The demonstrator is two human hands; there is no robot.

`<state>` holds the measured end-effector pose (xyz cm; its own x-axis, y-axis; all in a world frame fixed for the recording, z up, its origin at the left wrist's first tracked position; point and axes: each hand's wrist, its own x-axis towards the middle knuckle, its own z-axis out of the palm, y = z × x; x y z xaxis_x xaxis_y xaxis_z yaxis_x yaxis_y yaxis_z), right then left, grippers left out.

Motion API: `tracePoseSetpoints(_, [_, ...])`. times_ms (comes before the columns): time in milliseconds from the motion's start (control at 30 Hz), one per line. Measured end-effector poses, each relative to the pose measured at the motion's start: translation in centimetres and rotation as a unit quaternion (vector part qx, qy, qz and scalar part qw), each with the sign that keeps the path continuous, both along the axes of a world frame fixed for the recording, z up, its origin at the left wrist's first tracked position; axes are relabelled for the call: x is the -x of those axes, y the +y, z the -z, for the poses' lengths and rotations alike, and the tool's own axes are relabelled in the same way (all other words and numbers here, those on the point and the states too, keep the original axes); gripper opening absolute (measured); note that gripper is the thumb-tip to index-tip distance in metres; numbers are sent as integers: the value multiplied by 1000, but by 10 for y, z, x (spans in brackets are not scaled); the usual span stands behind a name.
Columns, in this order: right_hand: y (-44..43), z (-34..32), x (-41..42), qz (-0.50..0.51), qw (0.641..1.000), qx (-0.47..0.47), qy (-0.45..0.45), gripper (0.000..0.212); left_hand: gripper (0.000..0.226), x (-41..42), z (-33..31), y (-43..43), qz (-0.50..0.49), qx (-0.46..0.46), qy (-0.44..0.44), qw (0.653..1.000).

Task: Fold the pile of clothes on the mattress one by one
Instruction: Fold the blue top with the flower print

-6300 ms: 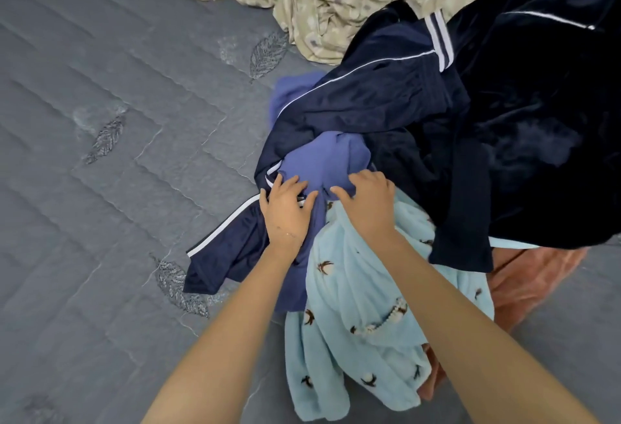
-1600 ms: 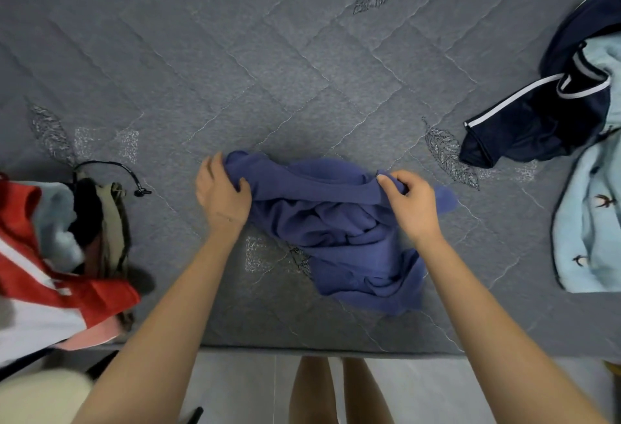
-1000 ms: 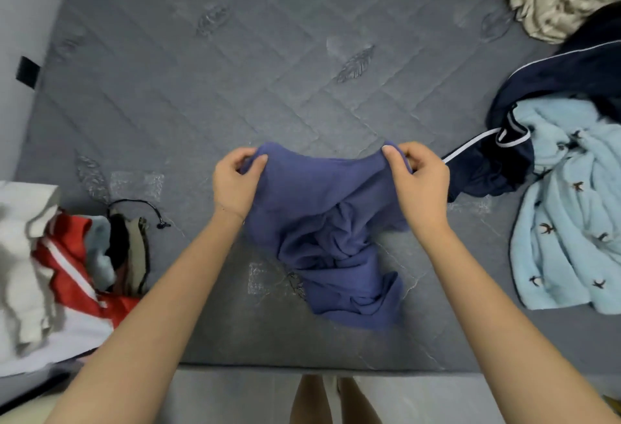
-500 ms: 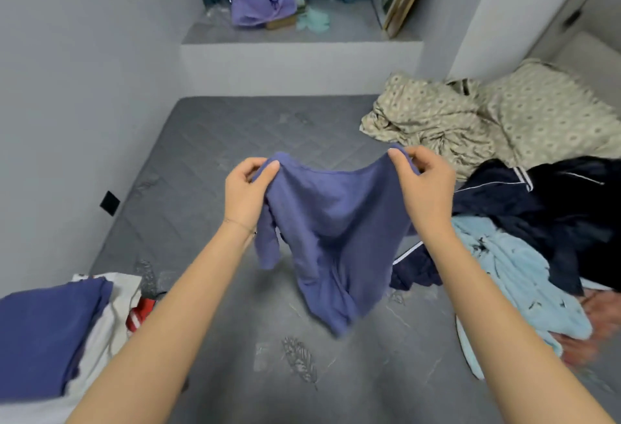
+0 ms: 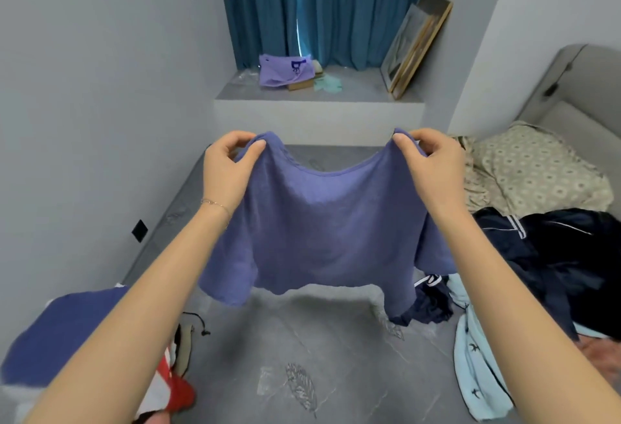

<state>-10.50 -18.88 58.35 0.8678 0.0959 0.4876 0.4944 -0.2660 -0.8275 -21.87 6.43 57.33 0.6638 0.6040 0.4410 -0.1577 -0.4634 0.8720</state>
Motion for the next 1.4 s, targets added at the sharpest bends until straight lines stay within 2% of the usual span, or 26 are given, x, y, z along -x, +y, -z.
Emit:
tracePoseSetpoints(233, [5,-11,11,-39,999,22,-15,23,7,12,-3,-6,-14,25,-6,1000])
tracePoseSetpoints(367, [1,-25,24,-72,997,30,-22,20,13,25,-10,-8,-9,-8,-24,1000])
tracePoseSetpoints(567, [6,-56,9,-66,995,-1,-80,17,19,10,-46,4,-6,-18,-94,995])
tracePoseSetpoints(667, [18,-28,-34,-42,995,71,-51,21,19,-23,-27,34,-11,-26,-39,999])
tracePoseSetpoints(800, [38,87,-94,-5,962,264,69,27,9,-81,93,81,-22,-47,173,984])
tracePoseSetpoints(867, [48,160,-109,11,943,311,118,33,14,-103,176,97,-18,-37,266,963])
tracePoseSetpoints(933, [64,232,-122,24,932,328,152,33,13,-124,256,109,-16,-18,323,946])
tracePoseSetpoints(1033, [87,323,-137,44,925,326,191,28,15,-151,356,121,-21,5,354,935])
tracePoseSetpoints(1167, [106,422,-160,87,917,326,212,29,15,-182,458,137,-25,31,362,931])
tracePoseSetpoints(1333, [121,505,-196,102,914,335,204,29,7,-220,538,158,-19,65,313,947])
tracePoseSetpoints(1400, [127,530,-203,93,901,370,206,34,20,-227,560,166,2,83,314,946])
